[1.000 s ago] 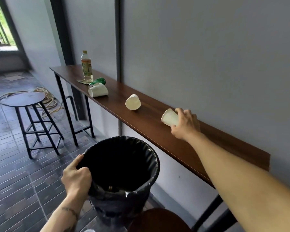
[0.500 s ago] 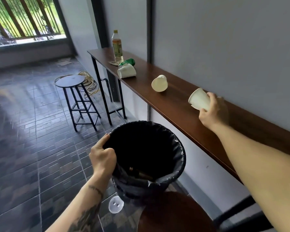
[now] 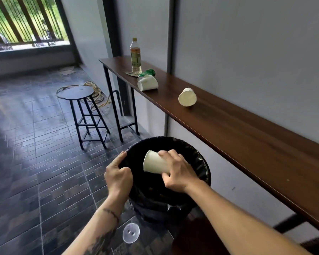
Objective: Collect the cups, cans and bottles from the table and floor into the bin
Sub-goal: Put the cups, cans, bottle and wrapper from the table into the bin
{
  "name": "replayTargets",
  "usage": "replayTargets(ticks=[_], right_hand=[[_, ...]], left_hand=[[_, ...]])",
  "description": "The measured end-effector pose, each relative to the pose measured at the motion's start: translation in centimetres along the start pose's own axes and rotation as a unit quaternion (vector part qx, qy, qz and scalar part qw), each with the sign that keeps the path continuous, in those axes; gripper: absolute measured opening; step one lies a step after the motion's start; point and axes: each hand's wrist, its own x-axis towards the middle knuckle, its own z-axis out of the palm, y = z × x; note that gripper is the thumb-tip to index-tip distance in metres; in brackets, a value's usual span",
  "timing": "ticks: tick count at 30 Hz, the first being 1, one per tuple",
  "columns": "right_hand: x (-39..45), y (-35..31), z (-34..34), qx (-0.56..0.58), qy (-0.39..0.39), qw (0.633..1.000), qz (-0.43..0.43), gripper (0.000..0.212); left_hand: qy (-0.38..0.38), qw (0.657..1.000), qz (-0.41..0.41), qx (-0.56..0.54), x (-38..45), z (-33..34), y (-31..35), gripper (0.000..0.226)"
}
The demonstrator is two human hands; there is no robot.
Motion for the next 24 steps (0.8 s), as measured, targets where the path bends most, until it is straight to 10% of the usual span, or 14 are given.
replayTargets(ticks=[11,24], right_hand=[[5.9,-7.9,5.4,-0.044,-0.056,0.99,0.124,0.068],[12.1,-8.1,-3.9,-0.037,0.156,0.974,0.159,0.064]], left_hand=[[-0.11,0.993,-0.042,-0.006,11.8,-8.2,0.7,0.07],[-0.126,0.99,0.024,0.058,18.3,-10.9,4.1,0.071]])
